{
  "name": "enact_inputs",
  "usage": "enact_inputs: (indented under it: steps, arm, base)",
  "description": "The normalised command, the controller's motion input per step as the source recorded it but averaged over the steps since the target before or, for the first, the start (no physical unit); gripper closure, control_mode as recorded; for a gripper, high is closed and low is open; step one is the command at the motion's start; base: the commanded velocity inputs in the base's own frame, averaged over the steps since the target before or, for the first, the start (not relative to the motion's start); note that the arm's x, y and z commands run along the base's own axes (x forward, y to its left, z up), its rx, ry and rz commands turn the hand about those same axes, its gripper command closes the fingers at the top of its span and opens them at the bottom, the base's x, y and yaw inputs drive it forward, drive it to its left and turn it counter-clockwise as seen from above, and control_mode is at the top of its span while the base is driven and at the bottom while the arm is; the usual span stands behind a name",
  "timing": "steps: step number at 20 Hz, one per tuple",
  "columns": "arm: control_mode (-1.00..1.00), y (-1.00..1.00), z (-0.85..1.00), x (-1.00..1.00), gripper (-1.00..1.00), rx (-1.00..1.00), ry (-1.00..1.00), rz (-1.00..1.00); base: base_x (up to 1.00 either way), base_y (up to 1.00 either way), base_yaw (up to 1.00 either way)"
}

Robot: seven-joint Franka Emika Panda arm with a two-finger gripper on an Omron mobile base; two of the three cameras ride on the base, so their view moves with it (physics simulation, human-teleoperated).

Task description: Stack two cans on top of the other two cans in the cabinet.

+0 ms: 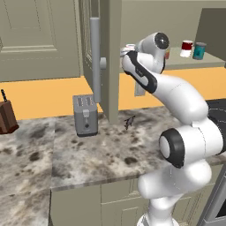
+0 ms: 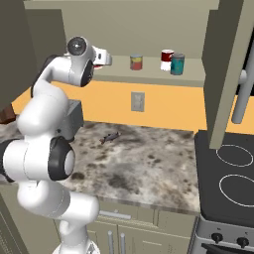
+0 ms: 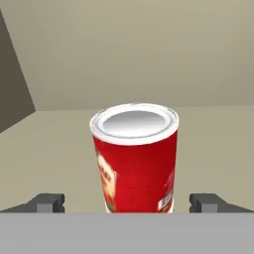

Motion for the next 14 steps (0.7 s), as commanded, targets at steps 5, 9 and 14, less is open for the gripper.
enact_inputs:
  steps: [5,9,14]
  arm:
    - [-1.00,-0.01,-0.09,0.20,-1.00,0.00,0.00,0.00]
    - [-1.00,-0.03,-0.02,0.21,-1.00,0.00,0.01,0.01]
    - [-1.00,-0.03,0.00,0.22,-1.00,0.00,0.04,0.00]
  base:
    - [0.00,0.00,0.00]
    - [0.00,0.00,0.00]
    - [0.00,0.00,0.00]
